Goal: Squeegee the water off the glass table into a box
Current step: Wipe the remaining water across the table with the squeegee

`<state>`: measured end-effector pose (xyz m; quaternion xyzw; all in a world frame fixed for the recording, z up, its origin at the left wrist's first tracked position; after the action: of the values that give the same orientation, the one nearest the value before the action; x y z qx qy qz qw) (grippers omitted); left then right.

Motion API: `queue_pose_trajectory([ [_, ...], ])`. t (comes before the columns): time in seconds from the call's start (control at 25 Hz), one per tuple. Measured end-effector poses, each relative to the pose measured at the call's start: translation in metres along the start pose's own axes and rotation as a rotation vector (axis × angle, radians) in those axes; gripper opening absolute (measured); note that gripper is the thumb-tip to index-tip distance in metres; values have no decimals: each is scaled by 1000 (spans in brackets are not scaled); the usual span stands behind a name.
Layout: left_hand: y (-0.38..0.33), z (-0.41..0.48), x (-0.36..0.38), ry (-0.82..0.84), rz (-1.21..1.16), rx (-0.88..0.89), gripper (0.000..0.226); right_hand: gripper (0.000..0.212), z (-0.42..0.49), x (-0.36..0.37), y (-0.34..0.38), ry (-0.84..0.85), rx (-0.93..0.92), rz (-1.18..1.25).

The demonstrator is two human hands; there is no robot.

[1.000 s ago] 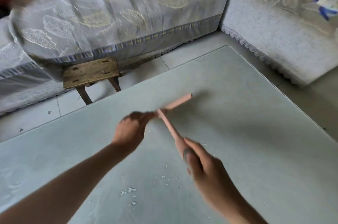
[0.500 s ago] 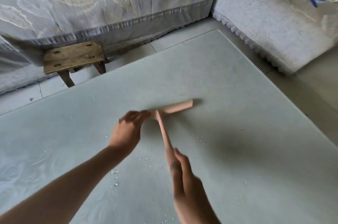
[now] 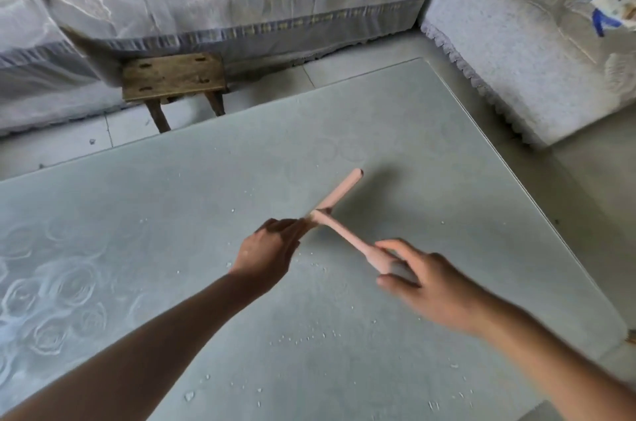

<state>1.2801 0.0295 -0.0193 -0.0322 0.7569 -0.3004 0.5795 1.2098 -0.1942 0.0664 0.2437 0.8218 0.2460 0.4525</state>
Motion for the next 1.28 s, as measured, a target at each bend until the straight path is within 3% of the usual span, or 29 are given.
queue_pose_trajectory([
  [0.24,26,-51,21,-118,-65,-269,46,27,68,-44,-59,266,13,-477],
  [0.32,61,-77,10,-161,-16,-374,47,35,87,-40,-65,220,30,-549],
  [0.52,151,-150,-12,-90,139,-760,65,28,126,15,-7,242,-268,-629],
  [0.6,169,-173,-17,-38,170,-846,73,23,141,1,16,191,-338,-697],
  [0.72,182,-192,-21,25,179,-845,76,18,168,-59,22,97,-212,-770],
  [0.8,186,-196,-22,57,177,-814,75,19,185,-67,24,128,-150,-862],
  [1.0,189,-197,-20,67,168,-806,64,22,202,54,74,342,-497,-820],
  [1.08,189,-198,-20,50,154,-817,60,21,206,64,95,352,-608,-821],
  [1.28,187,-201,-22,48,104,-820,55,14,244,-20,102,258,-451,-987],
])
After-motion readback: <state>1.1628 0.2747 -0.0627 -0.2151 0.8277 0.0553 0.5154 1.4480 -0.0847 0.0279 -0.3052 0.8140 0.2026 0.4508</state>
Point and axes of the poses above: each hand's wrist, its own z-axis towards the middle knuckle, its own x-axis out of the palm, y = z × x, the point moved 4 cm from there along z, towards the middle knuckle, and after that the axes turned 1 degree about -y, right-handed, at the moved point
